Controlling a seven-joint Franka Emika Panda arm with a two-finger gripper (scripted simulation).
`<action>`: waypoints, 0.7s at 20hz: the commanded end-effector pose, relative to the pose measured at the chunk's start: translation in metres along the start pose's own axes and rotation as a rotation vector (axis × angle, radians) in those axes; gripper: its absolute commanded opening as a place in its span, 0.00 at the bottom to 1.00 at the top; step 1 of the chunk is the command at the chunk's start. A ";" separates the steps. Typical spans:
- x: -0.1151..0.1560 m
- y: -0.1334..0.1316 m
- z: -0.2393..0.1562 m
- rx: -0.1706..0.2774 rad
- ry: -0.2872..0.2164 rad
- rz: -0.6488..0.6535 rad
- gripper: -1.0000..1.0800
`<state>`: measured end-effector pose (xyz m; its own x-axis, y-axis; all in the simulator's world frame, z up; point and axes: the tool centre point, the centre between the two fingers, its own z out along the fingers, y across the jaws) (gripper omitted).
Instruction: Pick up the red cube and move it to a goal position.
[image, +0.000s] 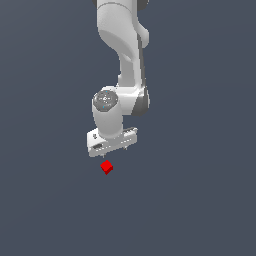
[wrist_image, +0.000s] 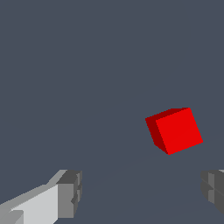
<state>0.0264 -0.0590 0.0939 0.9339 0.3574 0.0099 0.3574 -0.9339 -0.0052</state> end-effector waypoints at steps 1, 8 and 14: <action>0.002 0.009 0.013 0.000 -0.001 -0.061 0.96; 0.012 0.033 0.045 -0.001 -0.006 -0.218 0.96; 0.019 0.046 0.064 -0.002 -0.009 -0.309 0.96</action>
<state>0.0646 -0.1018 0.0488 0.8004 0.5994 0.0139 0.5991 -0.8005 0.0174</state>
